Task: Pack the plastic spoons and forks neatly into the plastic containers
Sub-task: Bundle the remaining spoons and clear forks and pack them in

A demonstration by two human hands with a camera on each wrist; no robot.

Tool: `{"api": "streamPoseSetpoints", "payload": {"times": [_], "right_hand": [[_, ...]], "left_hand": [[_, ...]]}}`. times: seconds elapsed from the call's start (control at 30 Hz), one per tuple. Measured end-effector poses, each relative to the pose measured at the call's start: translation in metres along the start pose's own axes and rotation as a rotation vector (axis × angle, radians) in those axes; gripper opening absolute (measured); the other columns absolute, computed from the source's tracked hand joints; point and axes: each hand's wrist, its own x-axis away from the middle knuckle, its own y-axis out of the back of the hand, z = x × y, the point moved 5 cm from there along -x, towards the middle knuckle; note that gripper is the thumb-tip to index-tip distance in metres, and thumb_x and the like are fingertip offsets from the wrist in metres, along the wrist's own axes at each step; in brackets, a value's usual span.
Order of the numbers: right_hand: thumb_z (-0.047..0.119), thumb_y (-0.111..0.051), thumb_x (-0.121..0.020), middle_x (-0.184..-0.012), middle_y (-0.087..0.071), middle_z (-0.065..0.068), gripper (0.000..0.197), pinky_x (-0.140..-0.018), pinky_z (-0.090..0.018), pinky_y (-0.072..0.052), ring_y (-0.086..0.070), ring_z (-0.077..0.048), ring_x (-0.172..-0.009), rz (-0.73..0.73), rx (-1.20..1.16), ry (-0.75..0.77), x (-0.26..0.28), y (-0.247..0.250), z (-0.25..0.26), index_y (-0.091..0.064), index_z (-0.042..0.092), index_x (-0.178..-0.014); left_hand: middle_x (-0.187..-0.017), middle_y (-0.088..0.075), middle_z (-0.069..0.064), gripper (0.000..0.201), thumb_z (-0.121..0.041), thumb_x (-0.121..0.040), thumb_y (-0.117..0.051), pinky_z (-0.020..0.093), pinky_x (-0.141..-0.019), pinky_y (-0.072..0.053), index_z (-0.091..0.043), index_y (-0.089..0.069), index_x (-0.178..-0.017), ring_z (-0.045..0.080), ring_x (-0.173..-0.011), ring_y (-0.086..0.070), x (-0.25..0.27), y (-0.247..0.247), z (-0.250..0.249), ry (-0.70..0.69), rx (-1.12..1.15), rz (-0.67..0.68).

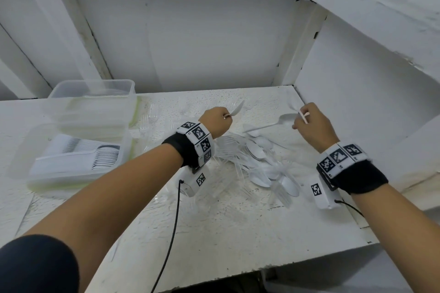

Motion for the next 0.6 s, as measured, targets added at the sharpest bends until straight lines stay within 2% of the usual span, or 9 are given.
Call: {"api": "streamPoseSetpoints", "payload": {"times": [0.07, 0.1, 0.17, 0.23, 0.3, 0.37, 0.47, 0.57, 0.6], "right_hand": [[0.008, -0.050, -0.088, -0.079, -0.053, -0.002, 0.009, -0.052, -0.023, -0.033, -0.046, -0.019, -0.067, -0.058, -0.120, 0.014, -0.002, 0.010, 0.007, -0.050, 0.013, -0.095], [0.008, -0.051, -0.087, -0.071, -0.048, 0.000, 0.004, -0.049, -0.022, -0.031, -0.042, -0.016, -0.061, -0.081, -0.193, -0.011, -0.003, 0.014, 0.007, -0.052, 0.011, -0.089], [0.008, -0.051, -0.088, -0.060, -0.037, -0.001, 0.016, -0.042, -0.020, -0.029, -0.033, -0.012, -0.050, -0.109, -0.339, -0.103, -0.005, 0.017, 0.002, -0.053, 0.011, -0.072], [0.009, -0.049, -0.091, -0.061, -0.035, -0.002, 0.026, -0.036, -0.016, -0.024, -0.029, -0.007, -0.041, -0.098, -0.505, -0.185, -0.005, 0.015, -0.004, -0.048, 0.013, -0.066], [0.011, -0.045, -0.095, -0.068, -0.039, -0.001, 0.025, -0.035, -0.015, -0.024, -0.032, -0.006, -0.043, -0.063, -0.632, -0.236, -0.003, 0.009, -0.007, -0.047, 0.015, -0.071], [0.016, -0.040, -0.098, -0.073, -0.041, -0.001, 0.021, -0.040, -0.018, -0.028, -0.036, -0.010, -0.053, -0.016, -0.721, -0.298, 0.001, 0.001, -0.011, -0.046, 0.018, -0.077], [0.025, -0.038, -0.100, -0.073, -0.042, -0.002, 0.023, -0.047, -0.023, -0.035, -0.041, -0.013, -0.058, 0.057, -0.856, -0.372, 0.010, -0.010, -0.015, -0.041, 0.021, -0.078], [0.031, -0.036, -0.101, -0.076, -0.052, -0.008, 0.020, -0.054, -0.034, -0.055, -0.060, -0.021, -0.061, 0.131, -0.997, -0.452, 0.022, -0.018, -0.015, -0.039, 0.021, -0.084], [0.033, -0.035, -0.101, -0.077, -0.055, -0.011, 0.018, -0.055, -0.039, -0.058, -0.065, -0.023, -0.060, 0.158, -1.036, -0.464, 0.025, -0.021, -0.015, -0.038, 0.021, -0.088]], "left_hand": [[-0.074, -0.051, 0.005, 0.018, -0.016, -0.094, -0.042, 0.022, -0.050, -0.029, -0.009, -0.051, -0.079, 0.022, -0.073, -0.047, -0.011, 0.002, -0.004, 0.027, 0.003, -0.025], [-0.068, -0.048, 0.003, 0.023, -0.015, -0.093, -0.041, 0.022, -0.049, -0.028, -0.009, -0.049, -0.073, 0.021, -0.071, -0.046, -0.017, 0.002, -0.006, 0.042, -0.005, -0.025], [-0.060, -0.041, 0.000, 0.032, -0.014, -0.093, -0.041, 0.022, -0.047, -0.026, -0.012, -0.039, -0.061, 0.019, -0.060, -0.042, -0.030, -0.002, -0.009, 0.071, -0.031, -0.003], [-0.056, -0.036, 0.000, 0.036, -0.014, -0.091, -0.043, 0.021, -0.046, -0.023, -0.013, -0.033, -0.057, 0.014, -0.051, -0.033, -0.044, -0.010, -0.014, 0.104, -0.060, 0.045], [-0.055, -0.035, 0.000, 0.037, -0.016, -0.090, -0.047, 0.021, -0.045, -0.023, -0.013, -0.033, -0.056, 0.012, -0.048, -0.031, -0.055, -0.023, -0.018, 0.126, -0.113, 0.113], [-0.056, -0.037, 0.000, 0.038, -0.022, -0.090, -0.051, 0.022, -0.045, -0.025, -0.013, -0.034, -0.057, 0.013, -0.048, -0.033, -0.062, -0.038, -0.021, 0.132, -0.191, 0.193], [-0.057, -0.036, 0.001, 0.041, -0.030, -0.091, -0.054, 0.022, -0.044, -0.026, -0.012, -0.035, -0.060, 0.013, -0.048, -0.033, -0.065, -0.057, -0.025, 0.114, -0.275, 0.278], [-0.057, -0.036, 0.001, 0.034, -0.027, -0.091, -0.054, 0.022, -0.043, -0.026, -0.010, -0.040, -0.065, 0.013, -0.048, -0.033, -0.067, -0.065, -0.023, 0.113, -0.310, 0.290], [-0.057, -0.037, 0.001, 0.035, -0.027, -0.091, -0.053, 0.022, -0.044, -0.026, -0.010, -0.040, -0.063, 0.013, -0.048, -0.034, -0.069, -0.066, -0.022, 0.118, -0.309, 0.285]]}}
